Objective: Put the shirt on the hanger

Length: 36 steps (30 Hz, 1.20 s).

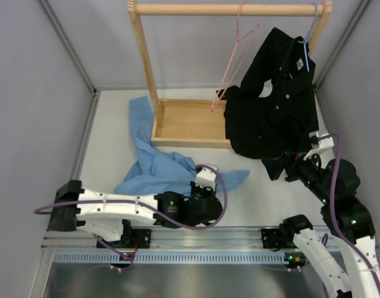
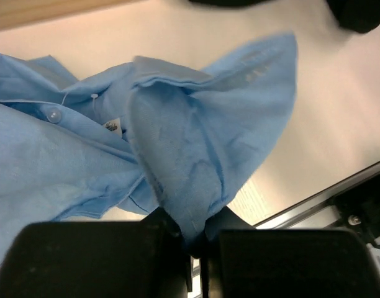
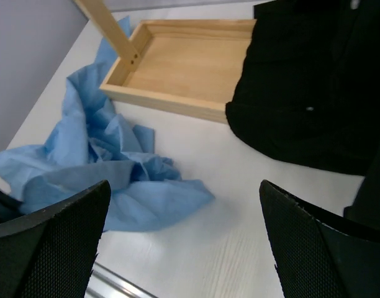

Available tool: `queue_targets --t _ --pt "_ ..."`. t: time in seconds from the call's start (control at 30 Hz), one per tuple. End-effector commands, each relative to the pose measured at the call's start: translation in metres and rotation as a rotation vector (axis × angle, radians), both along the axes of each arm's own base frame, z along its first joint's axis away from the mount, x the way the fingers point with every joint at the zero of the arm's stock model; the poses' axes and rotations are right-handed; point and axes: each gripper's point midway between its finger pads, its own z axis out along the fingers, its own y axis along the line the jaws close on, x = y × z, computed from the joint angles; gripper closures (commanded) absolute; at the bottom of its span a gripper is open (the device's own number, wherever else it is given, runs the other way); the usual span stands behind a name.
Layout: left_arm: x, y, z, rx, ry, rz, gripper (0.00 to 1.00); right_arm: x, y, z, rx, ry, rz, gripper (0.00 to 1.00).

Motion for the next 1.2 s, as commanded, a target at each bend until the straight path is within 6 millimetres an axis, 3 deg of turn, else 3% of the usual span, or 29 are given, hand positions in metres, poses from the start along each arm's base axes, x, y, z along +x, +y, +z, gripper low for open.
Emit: queue_targets --t 0.0,0.07,0.1,0.13,0.17,0.2,0.23,0.33,0.4,0.43,0.47,0.53,0.57,0.6,0.7,0.8,0.83,0.97,1.03,1.1,1.17 --pt "0.006 -0.016 0.008 -0.104 -0.024 0.076 1.0 -0.006 0.03 -0.007 0.032 0.028 0.175 0.01" --pt "-0.006 -0.029 -0.006 -0.084 0.007 0.002 0.89 -0.004 0.04 -0.029 0.059 0.097 0.215 0.01" --pt "-0.013 -0.035 -0.01 -0.096 0.011 -0.028 0.76 -0.001 0.042 -0.047 0.06 0.142 0.217 0.01" --pt "-0.026 -0.041 -0.015 -0.091 0.009 -0.077 0.26 0.0 0.044 -0.055 0.073 0.171 0.219 0.01" --pt "-0.035 -0.045 -0.016 -0.073 -0.005 -0.127 0.09 0.002 0.048 -0.062 0.081 0.19 0.229 0.01" --pt "-0.043 -0.05 -0.018 -0.061 -0.016 -0.169 0.02 0.003 0.05 -0.076 0.084 0.223 0.237 0.01" --pt "-0.058 -0.056 -0.019 -0.05 -0.032 -0.226 0.02 0.002 0.055 -0.081 0.106 0.243 0.257 0.0" --pt "-0.076 -0.054 -0.018 0.036 -0.107 -0.329 0.02 0.01 0.068 -0.102 0.132 0.318 0.298 0.01" --pt "-0.079 -0.047 -0.015 0.029 -0.111 -0.346 0.02 0.016 0.073 -0.107 0.129 0.337 0.304 0.01" --pt "-0.079 -0.04 -0.001 -0.017 -0.108 -0.348 0.02 0.017 0.074 -0.109 0.126 0.343 0.307 0.0" --pt "-0.078 -0.03 -0.007 -0.013 -0.103 -0.349 0.02 0.02 0.075 -0.111 0.121 0.35 0.299 0.0" --pt "-0.075 -0.014 0.009 -0.074 -0.112 -0.356 0.02 0.026 0.073 -0.106 0.121 0.322 0.277 0.0" --pt "-0.072 -0.002 -0.002 -0.055 -0.117 -0.35 0.02 0.026 0.074 -0.104 0.123 0.314 0.281 0.01" --pt "-0.061 0.012 0.012 -0.104 -0.142 -0.293 0.02 0.027 0.076 -0.098 0.132 0.295 0.29 0.0" --pt "-0.042 0.051 0.011 -0.133 -0.137 -0.153 0.02 0.026 0.089 -0.093 0.144 0.306 0.354 0.01" --pt "-0.018 0.089 0.002 -0.147 -0.109 0.037 0.02 0.03 0.106 -0.1 0.119 0.343 0.394 0.01" --pt "-0.008 0.097 -0.002 -0.172 -0.074 0.105 0.02 0.035 0.11 -0.111 0.096 0.376 0.377 0.0" --pt "0.008 0.111 -0.024 -0.13 -0.002 0.176 0.02 0.017 0.153 -0.125 0.066 0.4 0.493 0.01" --pt "0.013 0.114 -0.031 -0.105 0.001 0.198 0.02 0.01 0.166 -0.139 0.023 0.422 0.501 0.0" --pt "0.012 0.112 -0.035 -0.087 0.006 0.197 0.02 0.007 0.167 -0.154 -0.003 0.443 0.476 0.02" --pt "0.013 0.111 -0.036 -0.08 0.007 0.197 0.02 0.003 0.168 -0.168 -0.022 0.463 0.463 0.14"
